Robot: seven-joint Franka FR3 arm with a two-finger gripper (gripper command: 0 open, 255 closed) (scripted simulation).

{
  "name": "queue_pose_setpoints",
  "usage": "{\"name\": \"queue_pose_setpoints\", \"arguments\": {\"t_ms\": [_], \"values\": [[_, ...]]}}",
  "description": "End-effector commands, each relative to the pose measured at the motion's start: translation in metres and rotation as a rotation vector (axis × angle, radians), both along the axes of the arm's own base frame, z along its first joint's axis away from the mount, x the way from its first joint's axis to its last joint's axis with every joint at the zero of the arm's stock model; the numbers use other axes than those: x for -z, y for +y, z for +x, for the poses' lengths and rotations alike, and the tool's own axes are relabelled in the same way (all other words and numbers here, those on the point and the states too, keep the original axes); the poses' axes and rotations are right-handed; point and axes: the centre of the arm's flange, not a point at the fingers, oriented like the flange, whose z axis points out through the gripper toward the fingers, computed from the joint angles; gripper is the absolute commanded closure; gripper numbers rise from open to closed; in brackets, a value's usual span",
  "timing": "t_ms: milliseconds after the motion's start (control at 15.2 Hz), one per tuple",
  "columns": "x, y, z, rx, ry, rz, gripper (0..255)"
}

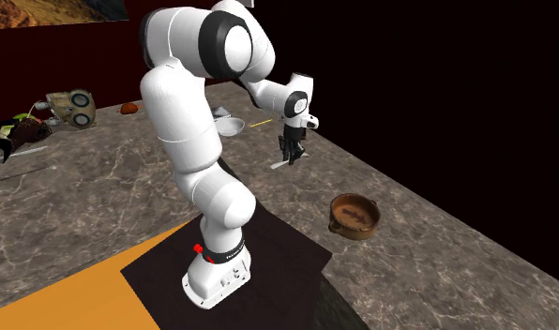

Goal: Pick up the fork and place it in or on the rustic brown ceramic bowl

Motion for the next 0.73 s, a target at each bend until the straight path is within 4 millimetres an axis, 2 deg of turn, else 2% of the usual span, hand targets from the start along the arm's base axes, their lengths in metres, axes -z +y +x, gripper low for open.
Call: {"name": "queue_pose_setpoints", "arguments": {"t_ms": [0,660], "values": [[0.001,-0.023,0.0,-0.001,0.0,0.0,255],[0.006,-0.155,0.001,-0.001,0.0,0.0,255]]}}
